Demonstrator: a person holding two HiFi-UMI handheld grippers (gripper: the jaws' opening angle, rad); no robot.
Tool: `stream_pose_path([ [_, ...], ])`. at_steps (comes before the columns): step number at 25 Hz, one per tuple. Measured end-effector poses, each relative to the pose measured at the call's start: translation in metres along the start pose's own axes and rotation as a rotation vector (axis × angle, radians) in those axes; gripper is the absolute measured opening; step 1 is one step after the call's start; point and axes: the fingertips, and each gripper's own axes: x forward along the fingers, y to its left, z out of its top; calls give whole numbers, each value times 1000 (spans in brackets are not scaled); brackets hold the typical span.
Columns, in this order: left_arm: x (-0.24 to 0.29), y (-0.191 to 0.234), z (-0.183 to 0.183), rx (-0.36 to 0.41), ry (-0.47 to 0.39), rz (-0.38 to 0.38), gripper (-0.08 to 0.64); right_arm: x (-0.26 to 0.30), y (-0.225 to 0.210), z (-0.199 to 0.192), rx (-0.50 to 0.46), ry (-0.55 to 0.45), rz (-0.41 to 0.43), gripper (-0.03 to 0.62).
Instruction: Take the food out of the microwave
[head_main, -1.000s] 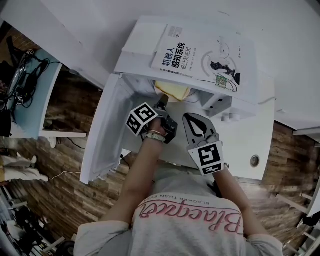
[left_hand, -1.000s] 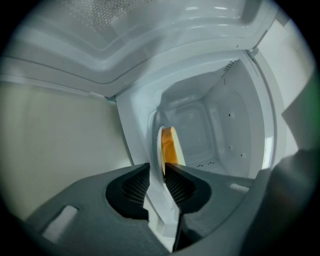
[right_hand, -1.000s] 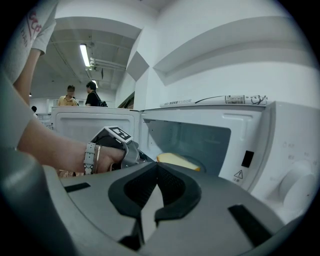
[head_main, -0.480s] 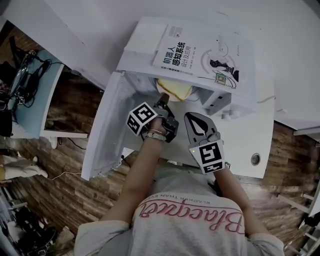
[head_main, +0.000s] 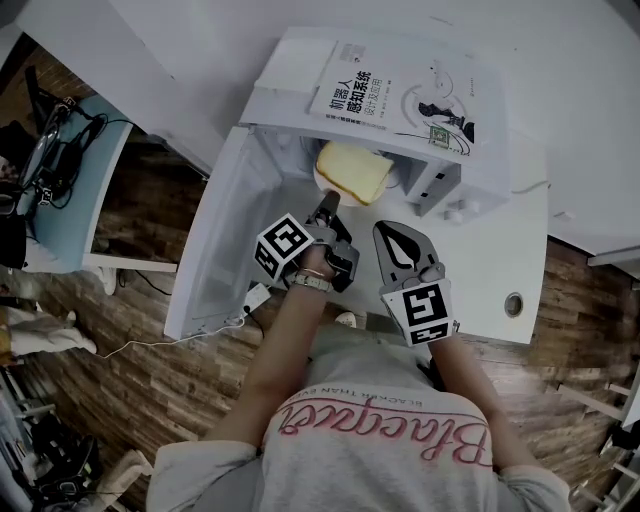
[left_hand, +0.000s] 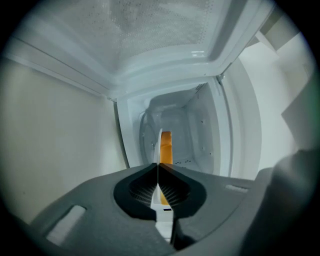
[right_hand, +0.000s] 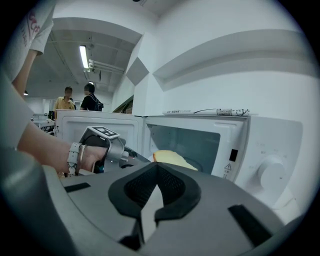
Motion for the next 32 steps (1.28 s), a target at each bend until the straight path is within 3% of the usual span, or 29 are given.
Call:
stream_pose_path([
  [7,-29,-6,-8,-22,-25,-19,12,-22,7,5,41,-50,-34,9],
  [32,-113,-55,-32,-51,-40,-127,12,-67,34,18,27,-112,-99,9],
])
